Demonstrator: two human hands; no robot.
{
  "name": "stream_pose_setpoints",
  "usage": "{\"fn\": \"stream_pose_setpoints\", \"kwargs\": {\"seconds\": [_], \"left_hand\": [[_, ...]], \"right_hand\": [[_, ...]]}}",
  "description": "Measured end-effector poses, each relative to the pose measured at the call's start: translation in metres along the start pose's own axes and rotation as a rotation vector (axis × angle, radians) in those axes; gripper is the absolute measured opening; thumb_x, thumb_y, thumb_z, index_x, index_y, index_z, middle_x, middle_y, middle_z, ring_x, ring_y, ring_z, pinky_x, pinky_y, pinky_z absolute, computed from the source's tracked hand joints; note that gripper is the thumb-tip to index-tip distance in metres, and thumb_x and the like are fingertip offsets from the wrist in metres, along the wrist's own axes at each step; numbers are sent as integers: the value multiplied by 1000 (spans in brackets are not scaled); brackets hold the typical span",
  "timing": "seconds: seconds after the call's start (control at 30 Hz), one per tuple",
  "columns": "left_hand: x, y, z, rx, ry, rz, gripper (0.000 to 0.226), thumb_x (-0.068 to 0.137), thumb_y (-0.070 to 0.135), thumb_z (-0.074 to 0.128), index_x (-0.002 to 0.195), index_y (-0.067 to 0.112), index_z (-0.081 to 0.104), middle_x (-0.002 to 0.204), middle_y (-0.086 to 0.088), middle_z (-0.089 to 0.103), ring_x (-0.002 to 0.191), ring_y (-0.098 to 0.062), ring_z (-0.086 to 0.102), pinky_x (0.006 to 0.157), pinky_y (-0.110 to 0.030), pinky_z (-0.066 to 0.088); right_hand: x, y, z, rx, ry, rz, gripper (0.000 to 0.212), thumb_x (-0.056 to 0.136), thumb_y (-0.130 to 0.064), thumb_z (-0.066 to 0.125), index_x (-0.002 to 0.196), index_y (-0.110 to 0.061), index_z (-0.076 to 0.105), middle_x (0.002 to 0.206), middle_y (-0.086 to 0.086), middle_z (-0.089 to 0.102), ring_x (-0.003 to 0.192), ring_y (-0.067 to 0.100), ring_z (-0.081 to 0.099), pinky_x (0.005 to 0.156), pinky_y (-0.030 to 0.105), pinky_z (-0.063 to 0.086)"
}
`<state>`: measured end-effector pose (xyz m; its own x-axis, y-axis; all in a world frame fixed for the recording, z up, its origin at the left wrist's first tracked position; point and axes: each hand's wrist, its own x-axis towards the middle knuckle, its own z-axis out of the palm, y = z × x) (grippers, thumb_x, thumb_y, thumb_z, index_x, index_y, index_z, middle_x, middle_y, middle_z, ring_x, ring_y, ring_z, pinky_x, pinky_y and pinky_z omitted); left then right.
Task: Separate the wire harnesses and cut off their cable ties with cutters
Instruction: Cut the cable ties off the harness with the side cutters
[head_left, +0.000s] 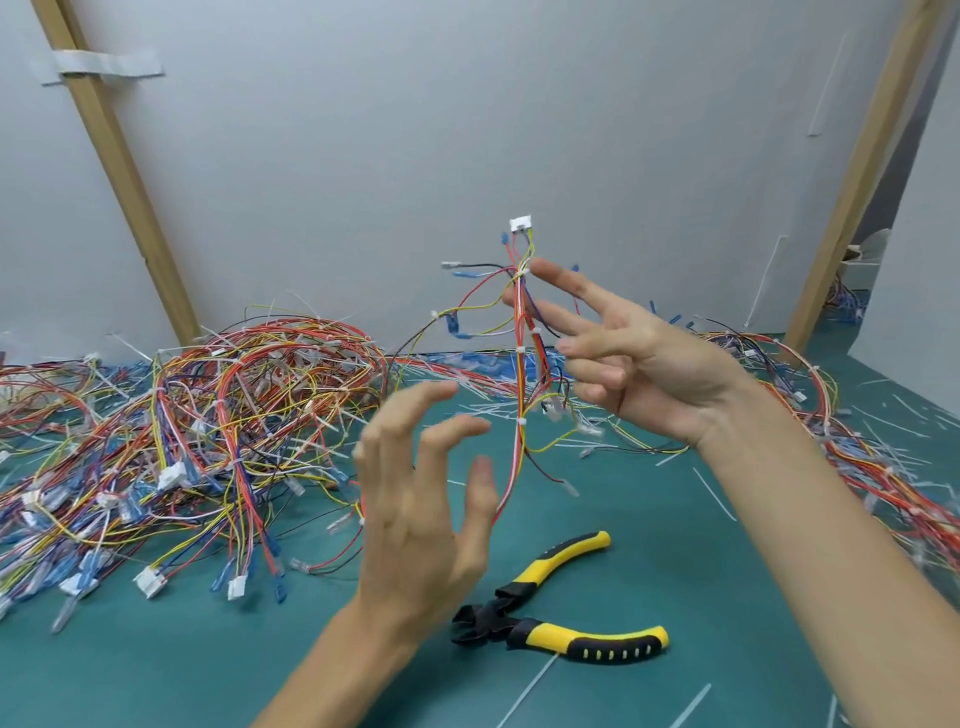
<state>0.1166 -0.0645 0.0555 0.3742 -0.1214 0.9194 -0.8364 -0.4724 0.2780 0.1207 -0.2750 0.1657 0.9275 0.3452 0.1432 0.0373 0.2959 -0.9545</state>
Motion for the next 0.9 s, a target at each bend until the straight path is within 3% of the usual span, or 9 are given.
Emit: {"fn": "stream_pose_setpoints", "kwargs": {"seconds": [0.07,0.17,0.3,0.4,0.53,0.63,0.9], "left_hand": [[-2,6,3,-217,-70,-115,18,98,18,50,115,17,57,128,3,56,125,-23,55,102,-31,42],[-5,13,6,-521,-80,-461,16,101,18,52,115,22,59,110,4,71,107,-21,68,92,-30,51],[-2,8,11,-744,-149,-702,21,100,16,55,118,10,63,109,-3,75,108,-17,70,94,-31,54],[0,5,10,-767,-196,-723,24,96,17,56,116,8,67,110,-1,76,109,-13,69,93,-22,53],[1,5,11,-813,-142,-763,27,87,25,65,106,7,68,99,-7,76,97,-14,72,82,-17,52],[1,3,12,-800,-137,-771,24,81,27,70,97,9,67,88,-6,75,85,-11,72,74,-15,51],[0,-4,11,-842,-117,-786,27,78,23,72,86,-2,65,77,-9,74,72,-7,70,67,-12,50]], "right_hand": [[2,3,-1,-45,38,22,71,92,16,46,144,-31,51,145,-4,57,40,4,34,45,19,46],[5,10,0,-237,144,25,61,90,9,60,139,-27,56,137,-1,64,38,3,31,40,16,43],[10,23,6,-461,233,1,58,87,4,70,136,-22,57,122,4,72,36,4,37,35,16,38],[14,33,14,-523,230,-8,61,85,2,74,138,-22,55,115,4,75,37,3,44,35,16,38],[17,44,21,-596,218,-16,58,83,-1,78,132,-25,59,105,0,76,47,1,57,36,17,40],[18,50,23,-650,228,-23,52,80,-5,81,125,-26,63,90,-5,71,49,0,54,38,19,41],[19,53,21,-650,174,27,45,83,-12,80,124,-23,65,91,-1,65,45,16,41,40,21,43]]}}
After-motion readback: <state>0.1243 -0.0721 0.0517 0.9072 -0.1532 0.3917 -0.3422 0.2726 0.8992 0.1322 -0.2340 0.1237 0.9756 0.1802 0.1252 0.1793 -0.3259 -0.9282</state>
